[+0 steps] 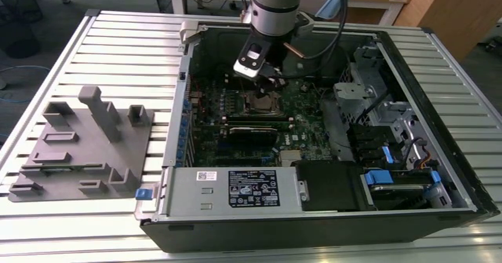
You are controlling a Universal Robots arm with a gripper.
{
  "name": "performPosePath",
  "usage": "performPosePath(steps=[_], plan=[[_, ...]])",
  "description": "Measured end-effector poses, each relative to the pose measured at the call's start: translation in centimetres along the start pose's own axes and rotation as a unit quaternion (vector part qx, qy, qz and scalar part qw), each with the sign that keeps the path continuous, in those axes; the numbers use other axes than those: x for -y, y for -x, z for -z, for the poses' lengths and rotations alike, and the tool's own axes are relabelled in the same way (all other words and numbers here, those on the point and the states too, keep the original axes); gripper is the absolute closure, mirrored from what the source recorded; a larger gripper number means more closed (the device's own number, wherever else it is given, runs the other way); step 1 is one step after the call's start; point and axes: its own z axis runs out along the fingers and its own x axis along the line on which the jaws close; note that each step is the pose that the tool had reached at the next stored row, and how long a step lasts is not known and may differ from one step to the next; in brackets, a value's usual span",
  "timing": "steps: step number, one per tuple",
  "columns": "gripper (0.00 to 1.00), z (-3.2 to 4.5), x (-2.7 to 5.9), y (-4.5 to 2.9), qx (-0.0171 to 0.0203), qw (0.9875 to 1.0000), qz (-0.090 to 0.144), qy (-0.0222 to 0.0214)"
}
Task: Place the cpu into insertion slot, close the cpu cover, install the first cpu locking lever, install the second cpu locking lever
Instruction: 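Close the cpu cover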
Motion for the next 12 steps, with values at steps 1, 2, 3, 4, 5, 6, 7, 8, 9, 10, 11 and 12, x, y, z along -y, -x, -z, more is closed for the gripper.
performPosePath(steps=[1, 2, 3, 4, 5, 6, 7, 8, 9, 10, 11, 12], plan=[[0.89, 0.00, 0.00, 0.00, -0.0001, 1.0000, 0.005, 0.0000], [0.89, -0.01, 0.00, 0.00, -0.0001, 0.9999, 0.011, -0.0001], [0.89, -0.01, 0.01, -0.01, -0.0001, 0.9999, 0.016, -0.0001], [0.89, -0.01, 0.02, -0.01, -0.0002, 0.9998, 0.021, -0.0001], [0.89, -0.02, 0.02, -0.01, -0.0002, 0.9996, 0.027, -0.0001], [0.89, -0.03, 0.02, -0.01, -0.0003, 0.9994, 0.033, -0.0001], [0.89, -0.03, 0.02, -0.01, -0.0003, 0.9992, 0.039, -0.0001], [0.89, -0.03, 0.02, -0.01, -0.0004, 0.9990, 0.045, -0.0002], [0.89, -0.04, 0.02, -0.01, -0.0004, 0.9987, 0.050, -0.0002], [0.89, -0.04, 0.03, -0.02, -0.0005, 0.9985, 0.054, -0.0002], [0.89, -0.04, 0.03, -0.02, -0.0005, 0.9983, 0.059, -0.0002], [0.89, -0.04, 0.04, -0.02, -0.0005, 0.9981, 0.062, -0.0002]])
